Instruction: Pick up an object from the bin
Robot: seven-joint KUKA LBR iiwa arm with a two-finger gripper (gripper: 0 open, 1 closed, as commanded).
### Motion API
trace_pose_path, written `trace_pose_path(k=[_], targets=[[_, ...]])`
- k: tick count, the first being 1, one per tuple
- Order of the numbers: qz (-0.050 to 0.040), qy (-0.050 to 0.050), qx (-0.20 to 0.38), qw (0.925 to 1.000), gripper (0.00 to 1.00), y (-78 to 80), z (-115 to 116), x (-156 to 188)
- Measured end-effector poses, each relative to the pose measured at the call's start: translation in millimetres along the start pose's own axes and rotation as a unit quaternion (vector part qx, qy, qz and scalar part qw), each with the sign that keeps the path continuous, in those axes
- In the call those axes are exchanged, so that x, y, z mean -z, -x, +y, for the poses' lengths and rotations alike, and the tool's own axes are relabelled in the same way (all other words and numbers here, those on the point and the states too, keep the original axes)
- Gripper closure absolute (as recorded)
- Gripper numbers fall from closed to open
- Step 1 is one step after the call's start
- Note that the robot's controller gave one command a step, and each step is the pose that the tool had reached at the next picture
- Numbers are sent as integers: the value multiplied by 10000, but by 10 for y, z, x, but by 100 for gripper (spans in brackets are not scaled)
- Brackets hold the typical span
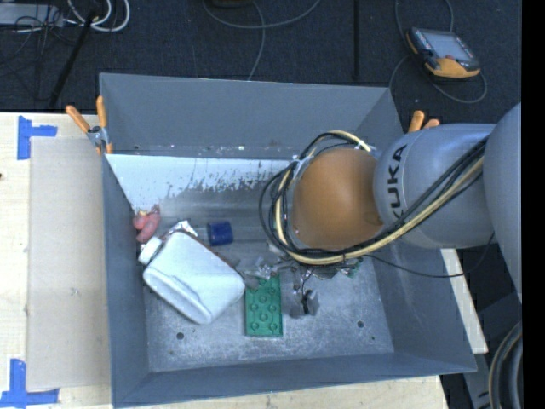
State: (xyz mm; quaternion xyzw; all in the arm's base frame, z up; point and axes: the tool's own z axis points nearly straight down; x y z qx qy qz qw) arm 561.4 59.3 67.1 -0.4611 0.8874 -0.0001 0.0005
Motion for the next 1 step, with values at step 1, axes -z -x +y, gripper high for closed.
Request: trace_pose_path(k=[1], targets=[[13,24,325,9995,0,-112,381,21]])
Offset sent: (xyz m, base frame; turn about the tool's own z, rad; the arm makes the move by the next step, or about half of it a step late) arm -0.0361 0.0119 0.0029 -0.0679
